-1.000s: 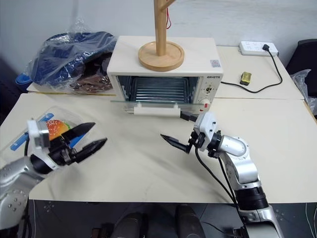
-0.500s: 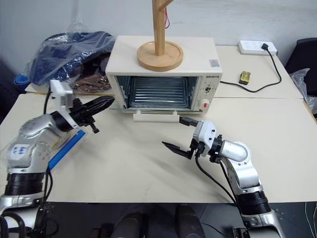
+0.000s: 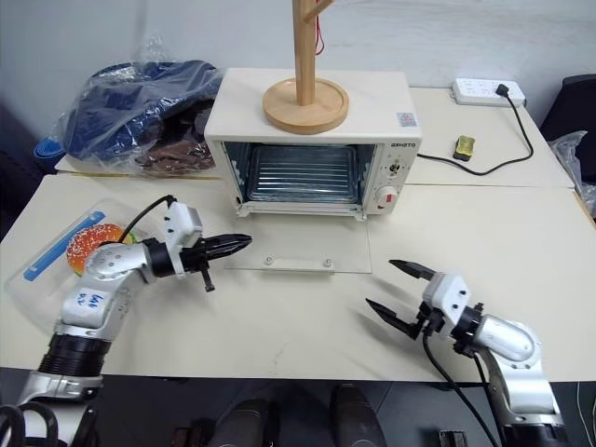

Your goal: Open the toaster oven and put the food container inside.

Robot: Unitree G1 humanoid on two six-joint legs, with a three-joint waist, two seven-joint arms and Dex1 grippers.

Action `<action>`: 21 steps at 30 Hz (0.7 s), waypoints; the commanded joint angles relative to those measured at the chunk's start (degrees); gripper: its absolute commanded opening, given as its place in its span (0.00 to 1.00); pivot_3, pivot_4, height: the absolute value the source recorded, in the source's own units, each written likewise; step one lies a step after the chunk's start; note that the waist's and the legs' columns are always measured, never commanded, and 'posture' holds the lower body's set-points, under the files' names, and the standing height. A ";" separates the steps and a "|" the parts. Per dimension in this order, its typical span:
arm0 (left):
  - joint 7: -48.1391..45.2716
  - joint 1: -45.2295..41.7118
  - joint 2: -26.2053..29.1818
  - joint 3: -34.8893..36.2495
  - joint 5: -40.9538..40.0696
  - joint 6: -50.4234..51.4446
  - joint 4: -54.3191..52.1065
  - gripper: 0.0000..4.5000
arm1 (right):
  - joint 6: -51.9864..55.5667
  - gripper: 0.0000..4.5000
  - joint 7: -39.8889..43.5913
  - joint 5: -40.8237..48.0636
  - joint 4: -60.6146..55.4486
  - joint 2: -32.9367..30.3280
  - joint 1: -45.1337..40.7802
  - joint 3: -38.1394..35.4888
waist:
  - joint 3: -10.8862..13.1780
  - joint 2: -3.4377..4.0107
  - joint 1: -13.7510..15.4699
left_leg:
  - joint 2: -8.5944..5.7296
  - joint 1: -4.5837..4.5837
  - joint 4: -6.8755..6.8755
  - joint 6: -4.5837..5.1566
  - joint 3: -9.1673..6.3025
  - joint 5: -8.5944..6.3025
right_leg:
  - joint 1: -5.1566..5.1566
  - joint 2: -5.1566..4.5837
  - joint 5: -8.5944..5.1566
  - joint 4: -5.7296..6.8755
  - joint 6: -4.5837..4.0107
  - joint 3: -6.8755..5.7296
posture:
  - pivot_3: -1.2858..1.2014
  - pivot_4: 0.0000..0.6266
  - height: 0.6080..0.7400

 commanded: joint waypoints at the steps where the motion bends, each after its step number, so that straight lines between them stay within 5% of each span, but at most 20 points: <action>1: 3.30 2.47 -1.10 -0.42 3.14 -1.67 -2.96 0.01 | 0.10 1.00 -1.69 2.82 -2.85 -0.29 0.68 -3.58 | 0.00 0.00 -0.35 | 0.00 0.01 -0.01 -0.01 0.01 0.01 | -0.01 0.00 0.00 0.03 0.00 0.02 | 0.52 0.24 1.00; 4: 4.28 5.01 -1.71 -0.13 3.43 -1.64 -5.41 0.01 | 0.97 1.00 -1.42 6.19 -4.30 0.70 -0.09 -3.86 | 0.00 0.00 -0.36 | 0.02 0.02 -0.02 -0.02 0.02 0.01 | -0.01 0.02 0.00 0.04 0.00 0.04 | 0.52 0.24 1.00; 12: 7.47 18.23 -2.55 15.23 -10.90 3.70 -21.69 0.52 | 7.81 1.00 2.91 11.78 -5.25 1.01 -8.51 1.43 | 0.01 0.02 -0.42 | 0.09 -0.01 -0.06 -0.05 -0.05 0.00 | -0.05 -0.01 0.00 -0.01 -0.01 0.01 | 0.52 0.24 1.00; 19: 16.62 43.11 -3.67 51.45 -30.93 13.70 -33.78 1.00 | 5.27 1.00 7.14 12.14 -4.05 4.67 -14.82 5.04 | 0.00 -0.03 -0.86 | 0.15 -0.04 -0.09 -0.02 -0.08 -0.05 | -0.01 -0.01 -0.01 -0.16 -0.02 -0.01 | 0.52 0.24 1.00; 21: 16.56 49.23 -4.90 59.29 -33.02 13.42 -30.00 1.00 | 4.44 1.00 8.15 12.01 -4.15 6.11 -15.77 6.39 | 0.01 -0.02 -0.53 | 0.13 -0.02 -0.11 0.01 -0.08 -0.08 | 0.01 -0.02 -0.02 -0.21 -0.04 -0.03 | 0.52 0.24 1.00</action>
